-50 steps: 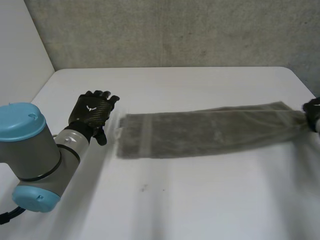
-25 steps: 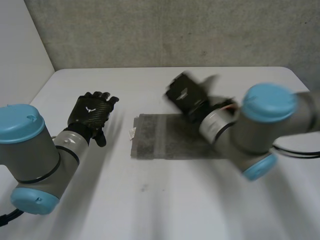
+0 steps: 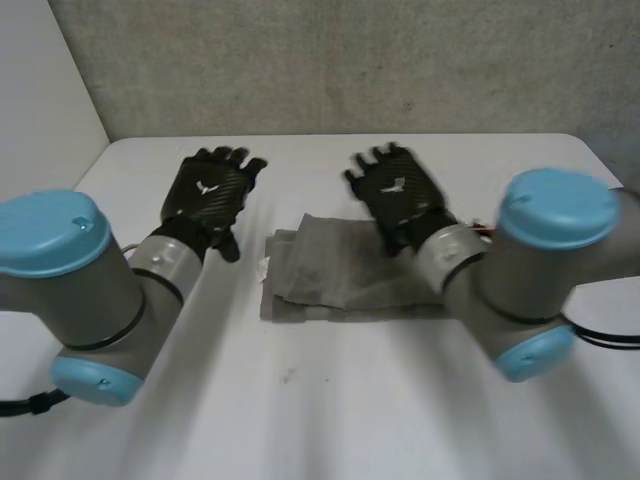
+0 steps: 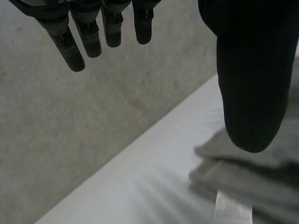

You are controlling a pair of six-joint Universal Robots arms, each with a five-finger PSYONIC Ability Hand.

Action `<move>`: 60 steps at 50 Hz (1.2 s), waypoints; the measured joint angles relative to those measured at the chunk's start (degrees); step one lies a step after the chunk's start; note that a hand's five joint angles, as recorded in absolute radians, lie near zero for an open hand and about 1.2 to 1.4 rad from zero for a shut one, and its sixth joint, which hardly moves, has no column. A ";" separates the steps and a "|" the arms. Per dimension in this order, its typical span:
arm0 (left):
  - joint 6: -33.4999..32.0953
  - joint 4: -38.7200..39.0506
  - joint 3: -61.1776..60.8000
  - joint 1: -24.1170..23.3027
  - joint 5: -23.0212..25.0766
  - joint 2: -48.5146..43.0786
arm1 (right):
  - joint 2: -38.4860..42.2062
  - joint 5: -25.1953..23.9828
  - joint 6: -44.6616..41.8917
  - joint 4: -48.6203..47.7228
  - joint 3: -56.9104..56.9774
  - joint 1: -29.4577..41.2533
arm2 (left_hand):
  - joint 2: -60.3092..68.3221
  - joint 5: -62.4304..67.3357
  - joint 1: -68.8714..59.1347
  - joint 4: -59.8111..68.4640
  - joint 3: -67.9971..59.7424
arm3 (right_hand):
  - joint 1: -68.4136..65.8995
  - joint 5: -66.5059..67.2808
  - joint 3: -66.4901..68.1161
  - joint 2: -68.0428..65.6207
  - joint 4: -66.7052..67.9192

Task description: Fold the towel.

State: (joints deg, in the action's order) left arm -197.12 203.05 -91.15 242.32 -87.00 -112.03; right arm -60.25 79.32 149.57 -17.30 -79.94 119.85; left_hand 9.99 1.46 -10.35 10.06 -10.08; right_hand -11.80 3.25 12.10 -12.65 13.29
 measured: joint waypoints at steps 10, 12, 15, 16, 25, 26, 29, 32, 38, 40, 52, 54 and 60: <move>4.73 0.50 6.26 -5.53 -0.18 -5.41 | -0.85 -0.07 8.97 8.91 -6.94 -13.20 | 0.00 0.00 0.00 -0.01 0.00 | -0.36 0.50 0.71 -0.56 0.43; 4.90 0.42 6.24 -5.82 -0.20 -5.76 | 0.32 -0.30 8.71 9.55 -7.74 -14.80 | 0.00 0.00 0.00 -0.01 0.00 | -1.31 2.40 2.91 -2.37 1.80; 4.94 0.33 5.77 -5.94 -0.23 -5.90 | 1.97 -0.55 8.35 9.89 -8.24 -16.19 | 0.00 0.00 0.00 0.00 0.00 | -13.76 15.05 17.70 -17.18 15.29; 4.93 0.30 5.54 -5.93 -0.24 -5.87 | 2.43 -0.62 8.26 9.91 -8.31 -16.49 | 0.00 0.00 0.00 0.00 0.00 | -21.23 23.21 26.18 -25.96 24.01; 4.90 0.05 2.26 -4.80 -0.38 -3.90 | 5.26 -0.71 8.22 9.53 -5.45 -17.53 | 0.00 0.00 -0.02 -0.01 0.00 | -42.06 51.97 55.54 -54.74 54.78; 4.93 0.05 1.59 -4.50 -0.41 -3.32 | 5.17 -0.62 8.35 9.46 -4.50 -17.36 | 0.00 0.00 0.00 -0.01 0.00 | -42.68 52.32 55.62 -54.74 54.83; 4.97 0.04 0.14 -3.78 -0.43 -2.17 | 4.83 -0.40 8.54 9.41 -2.76 -16.92 | 0.00 0.00 0.00 -0.01 0.00 | -42.72 52.44 55.63 -54.74 54.83; 4.99 0.06 -1.12 -3.04 -0.43 -1.30 | 4.36 -0.26 8.63 9.39 -0.98 -15.77 | 0.00 0.00 0.00 -0.01 0.00 | -42.72 52.77 55.64 -54.74 54.83; 5.04 0.07 -3.27 -1.28 -0.51 0.28 | 3.87 -0.82 8.30 9.33 4.63 -8.32 | 0.00 0.00 0.00 -0.01 0.00 | -43.20 53.19 55.85 -54.74 54.84; 5.05 0.07 -3.54 -0.70 -0.56 0.66 | 4.20 -1.15 8.13 9.28 6.30 -5.46 | 0.00 0.00 0.00 -0.01 0.00 | -43.20 53.23 55.86 -54.74 54.84; 5.17 0.07 -5.21 2.61 -0.65 3.41 | 13.58 -8.35 5.47 9.04 12.82 11.63 | 0.00 0.00 0.00 -0.01 0.00 | -44.51 53.72 55.88 -54.74 55.03; 5.17 0.07 -5.55 2.82 -0.61 3.64 | 15.55 -8.83 4.56 9.04 13.35 13.11 | 0.00 0.00 0.00 -0.01 0.00 | -44.51 53.72 55.88 -54.74 55.05; 5.23 0.18 -5.86 2.78 -0.50 3.74 | 15.95 -5.88 5.00 9.11 15.24 14.16 | 0.00 0.00 0.00 -0.01 0.00 | -12.12 20.30 20.77 -18.22 19.74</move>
State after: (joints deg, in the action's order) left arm -191.89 203.23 -97.01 245.09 -87.50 -108.29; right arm -44.30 73.43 154.57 -8.20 -64.70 134.01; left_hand 9.99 1.46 -10.35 10.05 -10.08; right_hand -23.92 23.55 32.87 -30.87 33.03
